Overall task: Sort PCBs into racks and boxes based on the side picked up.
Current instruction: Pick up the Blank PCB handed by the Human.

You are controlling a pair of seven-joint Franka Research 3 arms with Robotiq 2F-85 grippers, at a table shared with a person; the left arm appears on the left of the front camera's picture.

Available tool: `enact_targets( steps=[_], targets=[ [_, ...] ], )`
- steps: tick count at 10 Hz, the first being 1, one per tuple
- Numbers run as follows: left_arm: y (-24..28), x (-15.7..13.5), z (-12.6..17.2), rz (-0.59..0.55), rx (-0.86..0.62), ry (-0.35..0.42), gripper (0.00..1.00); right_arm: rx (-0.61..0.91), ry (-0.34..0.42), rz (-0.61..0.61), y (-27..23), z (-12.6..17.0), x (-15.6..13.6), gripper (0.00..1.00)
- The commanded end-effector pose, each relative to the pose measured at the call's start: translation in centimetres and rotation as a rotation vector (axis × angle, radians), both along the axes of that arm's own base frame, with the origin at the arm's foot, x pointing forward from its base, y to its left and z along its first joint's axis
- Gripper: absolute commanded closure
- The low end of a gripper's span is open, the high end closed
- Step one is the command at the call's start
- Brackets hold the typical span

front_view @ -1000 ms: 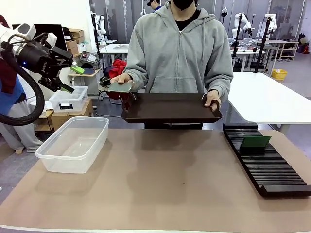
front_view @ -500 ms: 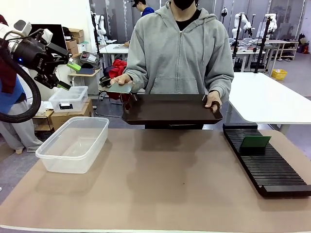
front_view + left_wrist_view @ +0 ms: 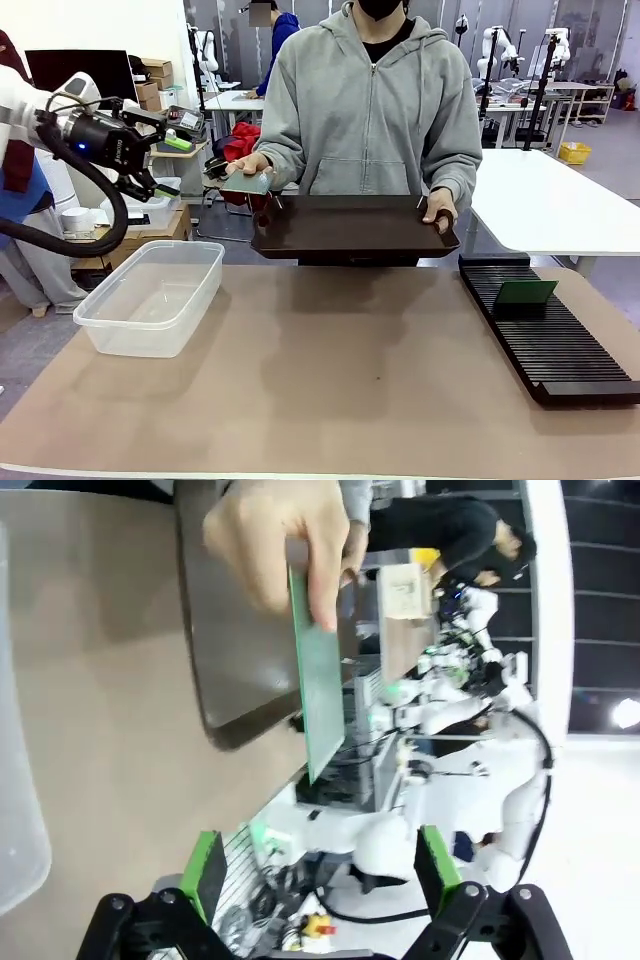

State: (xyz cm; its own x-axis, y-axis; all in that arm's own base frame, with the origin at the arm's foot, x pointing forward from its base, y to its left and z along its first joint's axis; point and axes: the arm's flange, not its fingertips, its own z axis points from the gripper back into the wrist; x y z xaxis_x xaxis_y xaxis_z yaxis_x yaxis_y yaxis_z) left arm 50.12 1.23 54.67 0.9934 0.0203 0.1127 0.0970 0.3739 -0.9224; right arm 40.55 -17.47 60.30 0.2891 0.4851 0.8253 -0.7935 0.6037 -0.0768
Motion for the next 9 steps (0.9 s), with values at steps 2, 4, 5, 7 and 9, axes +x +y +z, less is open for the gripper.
enact_targets(
  steps=[2, 4, 5, 7, 9],
  targets=[
    [-0.4, 2.5, -0.8, 0.037, -0.102, -0.017, 0.0, 0.0, 0.001, -0.004, 0.1, 0.0, 0.1, 0.0],
    [-1.7, 4.4, -2.2, 0.006, -0.117, -0.009, 0.0, 0.0, 0.001, -0.004, 0.1, 0.0, 0.1, 0.0],
    [-2.3, 5.2, -2.6, -0.033, -0.117, 0.009, 0.0, 0.0, 0.001, -0.004, 0.1, 0.0, 0.1, 0.0],
    [-4.6, 6.2, -3.4, -0.07, -0.135, -0.014, 0.0, 0.0, 0.001, -0.004, 0.1, 0.0, 0.1, 0.0],
    [-5.7, 6.8, -3.6, -0.107, -0.165, -0.005, 0.0, 0.0, 0.001, -0.004, 0.1, 0.0, 0.1, 0.0]
  ],
)
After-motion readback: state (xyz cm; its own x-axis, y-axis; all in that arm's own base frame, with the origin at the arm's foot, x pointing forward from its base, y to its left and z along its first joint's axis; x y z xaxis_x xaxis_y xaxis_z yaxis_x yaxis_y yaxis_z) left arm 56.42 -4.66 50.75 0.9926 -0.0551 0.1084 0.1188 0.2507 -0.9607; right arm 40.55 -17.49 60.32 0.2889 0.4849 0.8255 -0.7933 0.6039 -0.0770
